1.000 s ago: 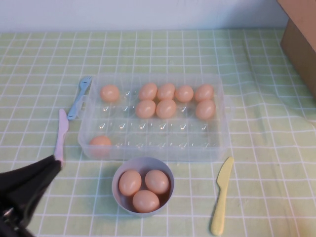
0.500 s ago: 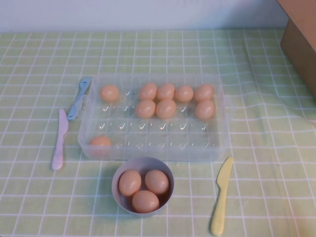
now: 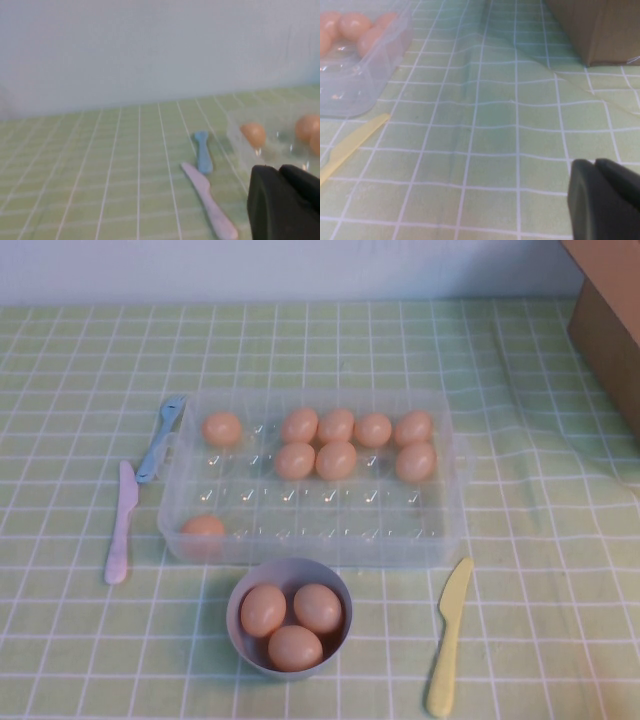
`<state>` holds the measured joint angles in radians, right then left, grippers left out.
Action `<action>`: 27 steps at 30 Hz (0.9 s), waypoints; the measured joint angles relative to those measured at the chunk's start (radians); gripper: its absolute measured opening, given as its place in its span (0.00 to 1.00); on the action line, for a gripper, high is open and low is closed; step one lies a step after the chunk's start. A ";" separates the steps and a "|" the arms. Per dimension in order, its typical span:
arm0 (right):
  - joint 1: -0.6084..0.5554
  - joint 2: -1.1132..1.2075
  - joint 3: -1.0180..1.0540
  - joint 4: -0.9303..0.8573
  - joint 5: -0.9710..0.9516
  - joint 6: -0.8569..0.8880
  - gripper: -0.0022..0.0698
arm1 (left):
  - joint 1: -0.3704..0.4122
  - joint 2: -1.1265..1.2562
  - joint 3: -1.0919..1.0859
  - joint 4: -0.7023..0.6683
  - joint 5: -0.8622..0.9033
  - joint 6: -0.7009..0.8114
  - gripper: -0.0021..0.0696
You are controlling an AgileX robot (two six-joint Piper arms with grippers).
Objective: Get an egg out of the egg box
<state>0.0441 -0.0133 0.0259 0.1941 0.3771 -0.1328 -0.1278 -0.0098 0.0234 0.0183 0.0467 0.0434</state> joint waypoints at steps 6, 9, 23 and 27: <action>0.000 0.000 0.000 0.000 0.000 0.000 0.01 | 0.000 0.000 0.000 0.013 0.240 -0.001 0.02; 0.000 0.000 0.000 0.000 0.000 0.000 0.01 | 0.000 0.000 0.002 0.028 0.312 -0.002 0.03; 0.000 0.000 0.000 0.000 0.000 0.000 0.01 | 0.000 0.000 0.002 0.045 0.322 -0.002 0.02; 0.000 0.000 0.000 0.000 0.000 0.000 0.01 | 0.000 0.000 0.002 0.045 0.322 -0.002 0.02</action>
<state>0.0441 -0.0133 0.0259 0.1941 0.3771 -0.1328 -0.1278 -0.0098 0.0250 0.0633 0.3688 0.0411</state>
